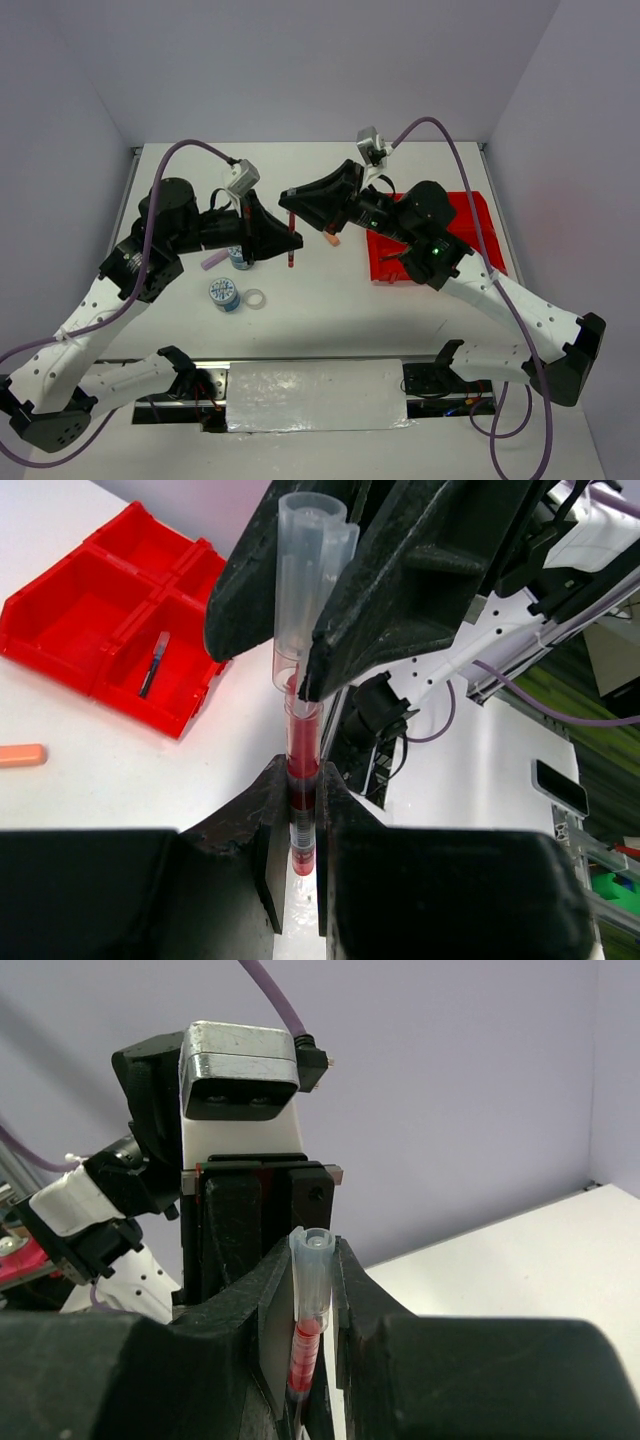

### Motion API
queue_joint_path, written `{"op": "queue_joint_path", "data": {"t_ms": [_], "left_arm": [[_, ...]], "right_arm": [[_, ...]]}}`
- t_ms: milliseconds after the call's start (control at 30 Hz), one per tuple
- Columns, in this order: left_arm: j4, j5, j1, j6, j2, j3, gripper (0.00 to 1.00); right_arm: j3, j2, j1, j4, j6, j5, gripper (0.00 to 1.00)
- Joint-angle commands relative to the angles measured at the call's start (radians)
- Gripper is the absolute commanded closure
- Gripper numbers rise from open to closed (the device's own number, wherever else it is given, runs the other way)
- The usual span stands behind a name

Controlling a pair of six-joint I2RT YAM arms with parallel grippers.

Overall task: Sort the stationery into containers
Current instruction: Close the pen cap on the pen.

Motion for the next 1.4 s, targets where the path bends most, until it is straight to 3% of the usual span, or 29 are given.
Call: {"op": "queue_joint_path", "data": {"t_ms": [0,267,633,1367], "left_arm": [[0.186,0.0,0.016,-0.058,0.016,0.04,1.0],[0.206,0.067,0.014,-0.064,0.016,-0.026,1.0],[0.134,0.061,0.014,-0.015,0.007,-0.033,1.0],[0.132,0.045,0.014,0.007,0.0,-0.009,1.0]], "right_arm": [[-0.009,-0.022,0.028,-0.009,-0.033,-0.023,1.0],[0.129,0.009,0.028,-0.128,-0.08,0.023,1.0],[0.195,0.041,0.024,-0.199,-0.09,0.06,1.0],[0.098,0.026,-0.028,-0.182,-0.059,0.059,1.0]]}}
